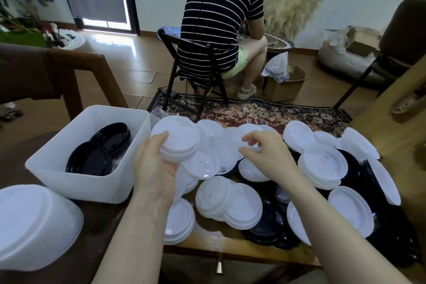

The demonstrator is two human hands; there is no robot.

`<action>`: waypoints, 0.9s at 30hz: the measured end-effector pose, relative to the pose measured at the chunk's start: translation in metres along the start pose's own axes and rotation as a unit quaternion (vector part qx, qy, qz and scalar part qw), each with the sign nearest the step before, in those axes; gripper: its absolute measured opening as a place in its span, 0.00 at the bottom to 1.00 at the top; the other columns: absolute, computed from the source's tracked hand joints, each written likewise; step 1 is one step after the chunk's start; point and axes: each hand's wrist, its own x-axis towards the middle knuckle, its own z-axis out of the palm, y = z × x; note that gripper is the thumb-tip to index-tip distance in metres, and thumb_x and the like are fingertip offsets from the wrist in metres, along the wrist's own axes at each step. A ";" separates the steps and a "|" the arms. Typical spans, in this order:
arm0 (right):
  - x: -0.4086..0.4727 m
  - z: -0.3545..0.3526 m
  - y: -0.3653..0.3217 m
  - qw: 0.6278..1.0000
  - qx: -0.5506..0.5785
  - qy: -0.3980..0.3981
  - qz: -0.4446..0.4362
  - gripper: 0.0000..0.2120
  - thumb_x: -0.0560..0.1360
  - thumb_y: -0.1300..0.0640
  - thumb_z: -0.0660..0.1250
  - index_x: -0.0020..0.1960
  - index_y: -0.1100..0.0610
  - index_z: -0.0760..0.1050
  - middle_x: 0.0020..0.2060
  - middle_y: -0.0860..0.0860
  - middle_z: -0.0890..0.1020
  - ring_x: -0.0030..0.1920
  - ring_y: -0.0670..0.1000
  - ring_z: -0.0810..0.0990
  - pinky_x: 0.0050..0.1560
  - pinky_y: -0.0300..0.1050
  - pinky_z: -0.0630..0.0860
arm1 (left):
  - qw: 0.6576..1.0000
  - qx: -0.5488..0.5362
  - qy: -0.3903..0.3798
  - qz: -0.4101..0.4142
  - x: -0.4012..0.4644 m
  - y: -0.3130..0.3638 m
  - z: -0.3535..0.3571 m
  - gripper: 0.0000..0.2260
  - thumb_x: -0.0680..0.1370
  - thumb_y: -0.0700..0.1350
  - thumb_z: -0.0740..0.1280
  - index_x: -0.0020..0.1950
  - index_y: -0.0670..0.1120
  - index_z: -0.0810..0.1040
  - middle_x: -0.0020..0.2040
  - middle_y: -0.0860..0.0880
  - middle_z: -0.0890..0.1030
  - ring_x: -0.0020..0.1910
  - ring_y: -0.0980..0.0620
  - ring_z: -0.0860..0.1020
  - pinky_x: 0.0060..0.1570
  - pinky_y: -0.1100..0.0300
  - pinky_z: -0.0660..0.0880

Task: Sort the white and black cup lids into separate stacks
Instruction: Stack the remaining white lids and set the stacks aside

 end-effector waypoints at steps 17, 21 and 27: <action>-0.031 0.025 -0.044 0.987 0.114 0.025 -0.115 0.05 0.76 0.57 0.69 0.42 0.51 0.75 0.39 0.42 0.78 0.47 0.46 0.73 0.47 0.40 0.68 | 0.997 0.012 -0.056 0.047 -0.007 0.006 -0.007 0.18 0.82 0.41 0.61 0.73 0.43 0.71 0.64 0.41 0.81 0.63 0.45 0.80 0.59 0.52 0.79; -0.030 -0.014 -0.039 0.871 0.473 0.086 0.107 0.03 0.79 0.60 0.65 0.46 0.55 0.76 0.37 0.47 0.81 0.37 0.44 0.77 0.39 0.37 0.71 | 0.997 0.020 -0.056 0.038 -0.010 0.002 -0.005 0.18 0.81 0.43 0.64 0.71 0.46 0.72 0.63 0.43 0.81 0.63 0.46 0.80 0.58 0.51 0.79; -0.037 -0.021 -0.042 0.699 0.683 -0.070 0.200 0.06 0.80 0.59 0.61 0.47 0.57 0.76 0.34 0.48 0.79 0.35 0.46 0.76 0.30 0.35 0.73 | 0.994 0.029 -0.088 -0.054 -0.028 -0.017 0.010 0.17 0.80 0.46 0.64 0.69 0.47 0.75 0.61 0.45 0.83 0.61 0.47 0.81 0.52 0.51 0.82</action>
